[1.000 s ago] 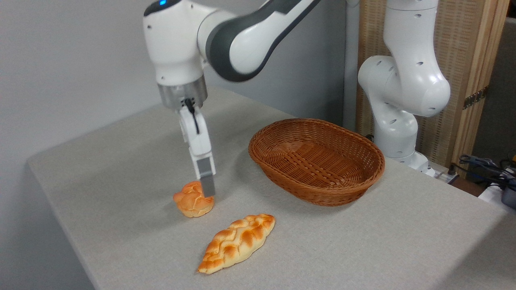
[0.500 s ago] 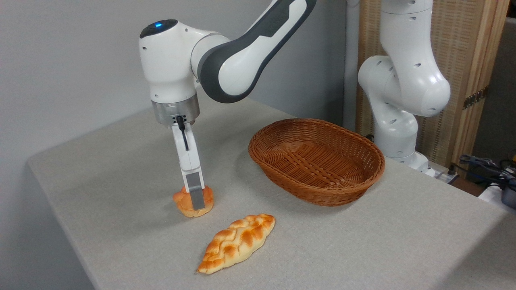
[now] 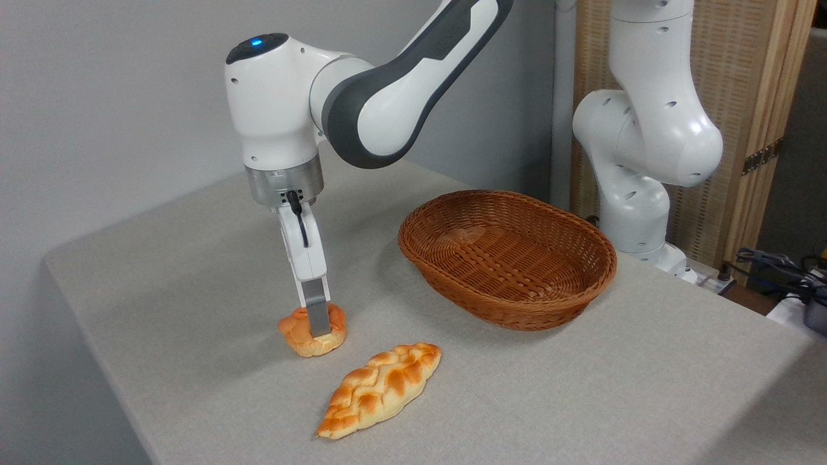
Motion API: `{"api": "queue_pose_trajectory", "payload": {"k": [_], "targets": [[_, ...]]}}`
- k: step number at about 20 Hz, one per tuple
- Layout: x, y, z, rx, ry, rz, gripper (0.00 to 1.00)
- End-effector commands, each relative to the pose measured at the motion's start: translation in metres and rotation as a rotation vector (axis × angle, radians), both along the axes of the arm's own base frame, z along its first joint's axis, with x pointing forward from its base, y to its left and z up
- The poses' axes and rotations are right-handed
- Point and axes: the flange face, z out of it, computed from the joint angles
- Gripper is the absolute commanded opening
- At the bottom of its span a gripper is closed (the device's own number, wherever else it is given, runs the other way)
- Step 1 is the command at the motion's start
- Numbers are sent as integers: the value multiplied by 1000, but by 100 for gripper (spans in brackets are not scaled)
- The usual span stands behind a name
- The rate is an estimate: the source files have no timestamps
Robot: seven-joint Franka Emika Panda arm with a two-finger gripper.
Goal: Put bread into the basket
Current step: 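Close the gripper fingers around the round bun, then lift the bun and carry it over into the wicker basket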
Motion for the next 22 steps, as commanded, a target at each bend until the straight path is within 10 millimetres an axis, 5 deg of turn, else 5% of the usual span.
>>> {"api": "queue_pose_trajectory", "payload": {"k": [1,13,17,20,22], "targets": [[2,-1,-4,-3,1,19,10],[-3,-1,5,7,32,25,0],[-12,28,70,25,99,73,0],[-51,50,124,41,135,96,0],[-76,53,141,55,181,54,0]]}}
